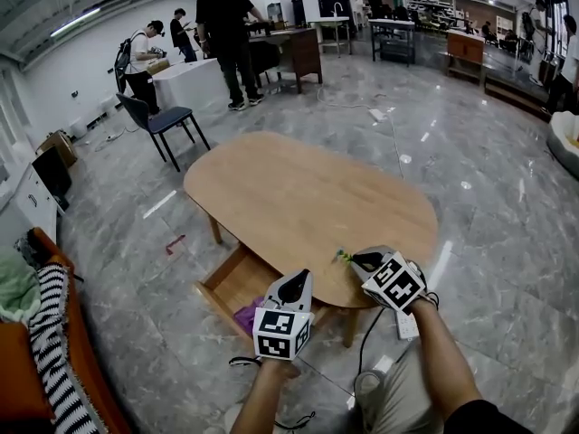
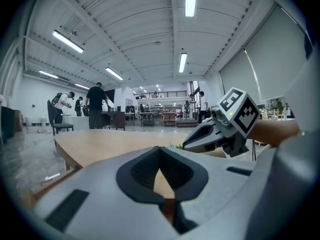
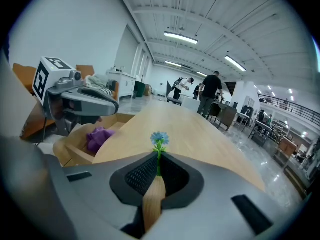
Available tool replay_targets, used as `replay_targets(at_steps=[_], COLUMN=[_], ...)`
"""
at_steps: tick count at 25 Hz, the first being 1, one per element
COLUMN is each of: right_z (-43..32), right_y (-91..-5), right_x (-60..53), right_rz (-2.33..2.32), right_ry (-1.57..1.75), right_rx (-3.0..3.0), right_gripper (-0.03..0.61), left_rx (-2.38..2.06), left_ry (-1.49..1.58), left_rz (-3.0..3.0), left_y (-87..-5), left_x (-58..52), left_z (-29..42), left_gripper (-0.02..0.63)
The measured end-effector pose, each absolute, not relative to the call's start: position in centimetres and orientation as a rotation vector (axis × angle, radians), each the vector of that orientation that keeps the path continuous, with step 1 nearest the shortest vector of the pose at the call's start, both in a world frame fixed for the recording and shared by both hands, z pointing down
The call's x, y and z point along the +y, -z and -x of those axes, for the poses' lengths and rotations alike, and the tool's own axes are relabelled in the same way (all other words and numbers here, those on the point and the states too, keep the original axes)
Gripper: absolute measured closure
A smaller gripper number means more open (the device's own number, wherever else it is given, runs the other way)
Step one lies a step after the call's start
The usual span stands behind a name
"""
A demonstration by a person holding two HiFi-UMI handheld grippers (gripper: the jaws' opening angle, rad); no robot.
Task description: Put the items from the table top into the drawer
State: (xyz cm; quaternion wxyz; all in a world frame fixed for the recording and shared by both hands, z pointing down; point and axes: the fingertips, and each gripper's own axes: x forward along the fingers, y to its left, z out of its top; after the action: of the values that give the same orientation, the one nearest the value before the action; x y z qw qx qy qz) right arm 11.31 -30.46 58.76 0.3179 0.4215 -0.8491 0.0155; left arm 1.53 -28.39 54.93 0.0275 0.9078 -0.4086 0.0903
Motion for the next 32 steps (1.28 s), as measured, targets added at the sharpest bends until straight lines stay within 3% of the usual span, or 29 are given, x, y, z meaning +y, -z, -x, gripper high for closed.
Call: replay_targets(at_steps=[32], right_z=[1.9], right_y=[-57.3], right_x=[-28.0], right_rz=[-1.033], right_ry=[0.131], right_rx=[-2.362], right_gripper=[0.546], left_rx=[-1.541], left_ry=[-0.188], left_rz=[-2.626], left_y=[-54.9], left_x=[-24.5], left_z=[10.0], left_gripper=[0.609])
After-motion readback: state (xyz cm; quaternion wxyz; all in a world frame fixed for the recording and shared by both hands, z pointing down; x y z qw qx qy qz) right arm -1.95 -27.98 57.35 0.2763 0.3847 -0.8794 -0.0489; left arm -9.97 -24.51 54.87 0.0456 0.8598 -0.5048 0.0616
